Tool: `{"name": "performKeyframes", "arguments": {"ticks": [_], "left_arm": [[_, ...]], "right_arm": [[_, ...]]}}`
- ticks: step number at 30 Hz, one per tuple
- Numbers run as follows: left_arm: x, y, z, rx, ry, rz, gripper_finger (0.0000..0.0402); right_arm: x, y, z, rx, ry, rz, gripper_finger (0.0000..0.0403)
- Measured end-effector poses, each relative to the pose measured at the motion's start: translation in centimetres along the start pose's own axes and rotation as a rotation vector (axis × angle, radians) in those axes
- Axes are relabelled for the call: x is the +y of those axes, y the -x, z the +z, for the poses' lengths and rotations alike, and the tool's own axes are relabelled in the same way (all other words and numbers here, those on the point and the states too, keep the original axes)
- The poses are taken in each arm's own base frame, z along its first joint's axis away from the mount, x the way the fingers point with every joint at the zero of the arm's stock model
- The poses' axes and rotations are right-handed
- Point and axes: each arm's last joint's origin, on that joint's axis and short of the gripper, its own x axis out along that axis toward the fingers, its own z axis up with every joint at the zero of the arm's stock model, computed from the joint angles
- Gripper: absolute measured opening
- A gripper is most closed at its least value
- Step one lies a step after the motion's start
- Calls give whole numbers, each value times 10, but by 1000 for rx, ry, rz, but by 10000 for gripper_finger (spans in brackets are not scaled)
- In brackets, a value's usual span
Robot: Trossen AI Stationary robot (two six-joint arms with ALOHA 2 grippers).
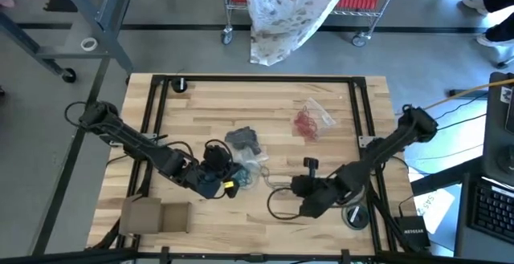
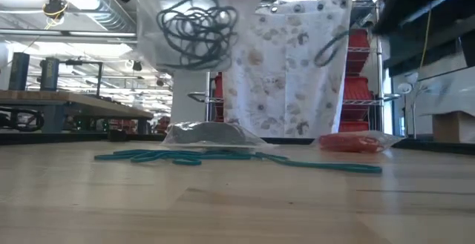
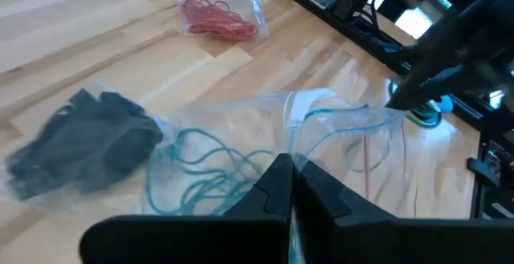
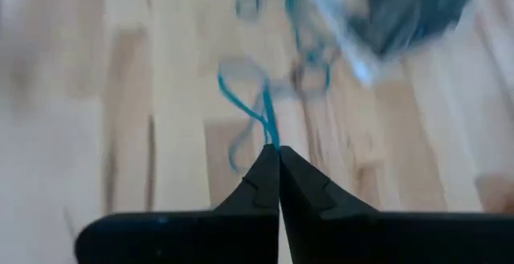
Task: Sort rubber bands
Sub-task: Put the blue rubber band into the transparent zip lock bag
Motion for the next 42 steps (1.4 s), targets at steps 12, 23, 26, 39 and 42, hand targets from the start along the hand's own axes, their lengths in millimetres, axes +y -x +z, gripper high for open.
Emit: {"name": "performKeyframes", "arguments": {"ticks": [12,23,26,39,42], "left_arm": [[-16,-37,-17,-16,89,-54,0],[-29,-34,-14,-1,114,-205,0],[-29,-33,-15,25,110,-224,0],[-31,-23,-10,22,110,-256,0],[-30,-24,-10,25,108,-248,0]], "right_arm": [[25,51,56,-472,175,177,1],[34,29,75,-625,409,93,1],[30,19,70,-540,465,61,1],[22,11,54,-371,363,-12,1],[25,16,64,-478,327,11,1]]}}
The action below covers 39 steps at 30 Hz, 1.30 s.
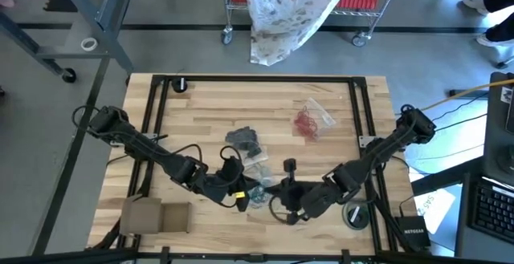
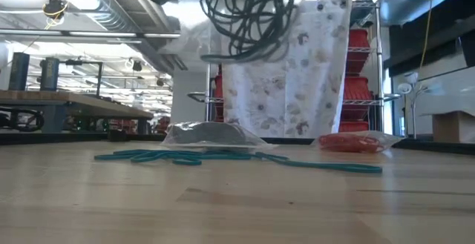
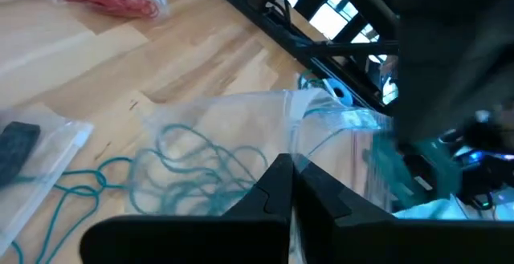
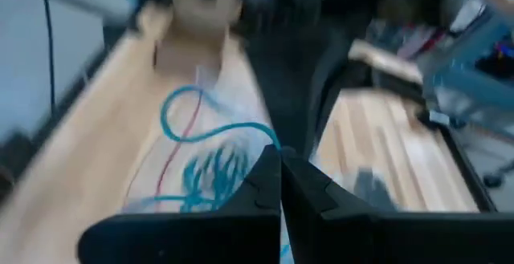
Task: Sort rubber bands
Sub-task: Put the blue rubber band into the transparent zip lock bag
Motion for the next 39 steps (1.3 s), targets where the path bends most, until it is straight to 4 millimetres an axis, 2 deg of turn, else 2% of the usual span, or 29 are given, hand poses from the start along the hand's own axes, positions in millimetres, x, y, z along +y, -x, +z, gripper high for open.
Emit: {"name": "performKeyframes", "arguments": {"ticks": [4,7,12,18,22,25,30,33,39], "left_arm": [[0,-1,1,-5,7,0,0],[1,-2,2,-6,8,3,0],[1,-1,1,-6,5,2,0],[1,-1,1,-5,3,2,0],[1,-2,2,-11,7,3,0],[0,-3,5,-27,18,-10,0],[-2,-1,2,-23,12,-15,0],[0,-1,1,-9,9,0,0],[1,-1,1,-4,2,8,0]], "right_arm": [[0,1,12,-109,-7,40,1],[-6,-2,13,-115,15,27,1],[-17,-11,5,-31,35,21,1],[-13,-8,-14,136,50,76,1],[-5,-5,-13,127,42,132,1],[-7,-7,-14,134,-1,115,1],[-26,-17,-18,177,-192,18,1],[-29,-20,-18,187,-251,45,17],[-29,-17,-15,202,-244,80,98]]}}
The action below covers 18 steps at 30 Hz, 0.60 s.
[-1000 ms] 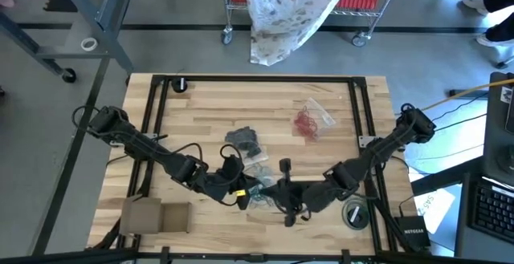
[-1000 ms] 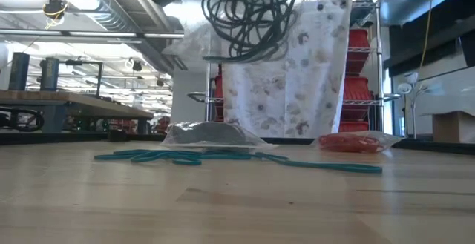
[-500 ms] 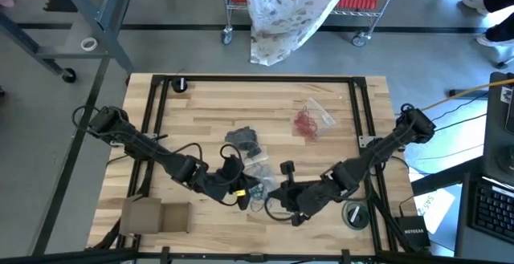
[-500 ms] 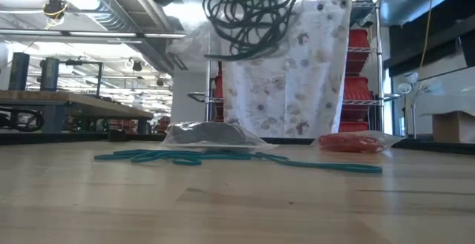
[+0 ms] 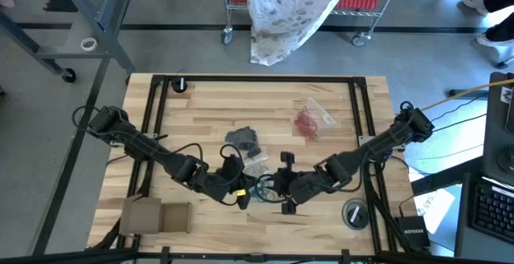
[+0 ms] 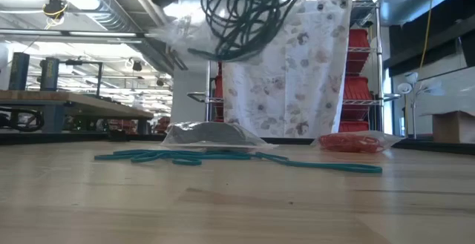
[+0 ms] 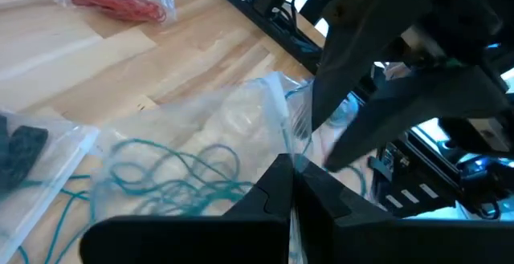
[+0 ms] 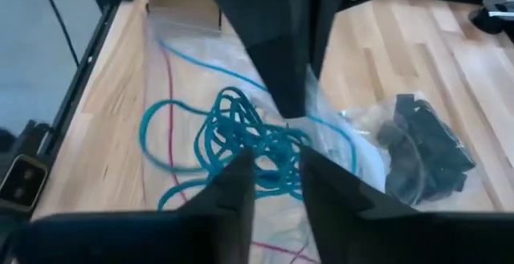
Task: Sort rubber bands
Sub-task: Put the blue rubber band into the transparent zip lock bag
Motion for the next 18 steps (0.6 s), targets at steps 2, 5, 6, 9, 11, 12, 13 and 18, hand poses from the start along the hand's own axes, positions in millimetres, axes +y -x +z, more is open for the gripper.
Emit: {"name": "performKeyframes", "arguments": {"ticks": [2,5,6,9,11,12,13,18], "left_arm": [[1,-1,0,1,-6,6,0],[4,-2,0,12,-17,32,0],[6,-2,0,17,-23,49,0],[15,-3,-2,46,-35,122,0],[22,-2,-5,79,-29,185,0],[25,-2,-6,92,-29,210,0],[27,-1,-7,99,-23,230,0],[26,1,-10,105,-28,234,0]], "right_arm": [[2,7,5,22,13,40,120],[3,19,14,51,17,51,136],[3,23,16,70,16,43,138],[3,31,18,114,-4,30,140],[4,32,13,151,-11,22,140],[6,32,8,169,-14,18,140],[7,29,3,183,-22,10,140],[8,3,-40,242,-92,-33,140]]}}
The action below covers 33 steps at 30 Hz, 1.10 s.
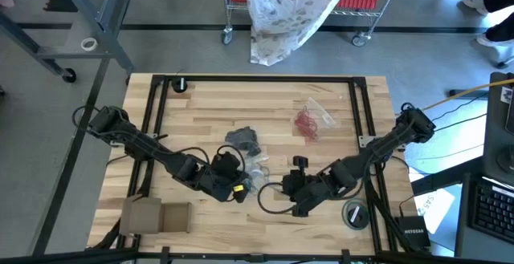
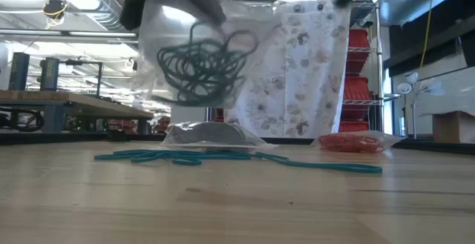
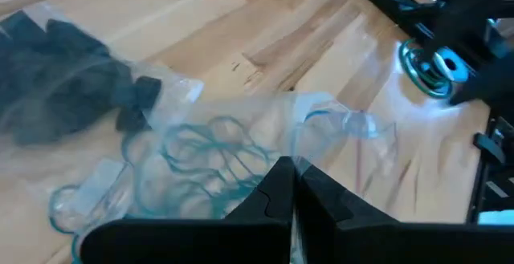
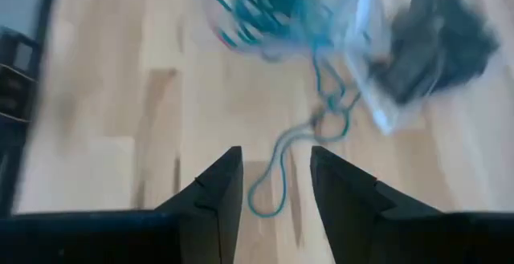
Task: Sort rubber bands
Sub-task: Put the blue rubber band into the transparent zip lock bag
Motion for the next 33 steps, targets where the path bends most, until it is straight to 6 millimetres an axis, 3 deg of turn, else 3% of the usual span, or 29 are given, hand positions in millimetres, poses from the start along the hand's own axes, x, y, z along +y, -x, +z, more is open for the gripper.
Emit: {"name": "performKeyframes", "arguments": {"ticks": [5,10,14,23,26,31,33], "left_arm": [[0,0,0,-1,-4,-1,0],[0,0,0,-2,-14,-1,0],[-1,0,0,-4,-26,-6,0],[-1,0,0,-4,-30,-6,0],[-1,0,0,-3,-30,-7,0],[-2,2,-2,-2,-33,-15,0],[-3,3,-3,-1,-35,-18,0]], "right_arm": [[-11,-45,-37,-70,-137,55,140],[-25,-76,-61,-161,-243,122,140],[-29,-98,-70,-147,-229,97,140],[-14,-139,-69,-97,-143,46,138],[-13,-146,-69,-44,-136,6,112],[-15,-148,-72,3,-142,-40,19],[-15,-148,-72,10,-139,-39,8]]}}
